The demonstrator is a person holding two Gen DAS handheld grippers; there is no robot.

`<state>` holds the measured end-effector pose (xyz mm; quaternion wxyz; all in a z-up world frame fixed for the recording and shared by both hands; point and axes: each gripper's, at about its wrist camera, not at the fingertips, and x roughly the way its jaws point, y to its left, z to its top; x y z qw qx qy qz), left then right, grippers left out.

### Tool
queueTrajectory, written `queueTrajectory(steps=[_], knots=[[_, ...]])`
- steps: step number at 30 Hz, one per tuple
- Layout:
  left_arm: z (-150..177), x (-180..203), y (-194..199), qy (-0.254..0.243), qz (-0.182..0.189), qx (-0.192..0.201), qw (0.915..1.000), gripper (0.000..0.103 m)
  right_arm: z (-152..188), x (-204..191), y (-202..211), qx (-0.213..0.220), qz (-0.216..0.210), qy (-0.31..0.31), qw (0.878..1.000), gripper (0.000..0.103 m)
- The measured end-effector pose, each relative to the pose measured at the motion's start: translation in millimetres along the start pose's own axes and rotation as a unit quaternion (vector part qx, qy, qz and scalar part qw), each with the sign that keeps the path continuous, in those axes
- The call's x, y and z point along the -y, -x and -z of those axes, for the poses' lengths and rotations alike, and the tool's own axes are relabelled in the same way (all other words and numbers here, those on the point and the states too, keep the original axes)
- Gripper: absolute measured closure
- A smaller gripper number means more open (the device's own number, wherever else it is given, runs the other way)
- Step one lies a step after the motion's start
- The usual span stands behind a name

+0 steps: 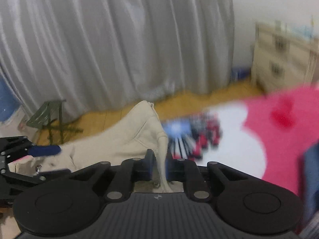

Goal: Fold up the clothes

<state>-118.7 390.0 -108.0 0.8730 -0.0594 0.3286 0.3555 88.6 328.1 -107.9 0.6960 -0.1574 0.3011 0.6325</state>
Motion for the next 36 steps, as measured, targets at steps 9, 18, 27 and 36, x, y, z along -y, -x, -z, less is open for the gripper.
queueTrajectory(steps=[9,18,27,36], knots=[[-3,23,-22,-0.031,-0.025,0.003,0.9992,0.047,9,-10,-51,-0.010,0.137,0.054,0.989,0.041],[-16,23,-15,-0.023,-0.036,-0.002,0.9991,0.042,16,80,124,0.202,0.137,-0.196,0.950,0.033],[-48,36,27,-0.004,0.015,0.031,0.9994,0.043,145,75,377,0.196,0.205,-0.272,0.920,0.065],[-26,104,80,-0.056,0.147,-0.029,0.9871,0.043,250,4,502,0.122,0.329,-0.358,0.865,0.065]])
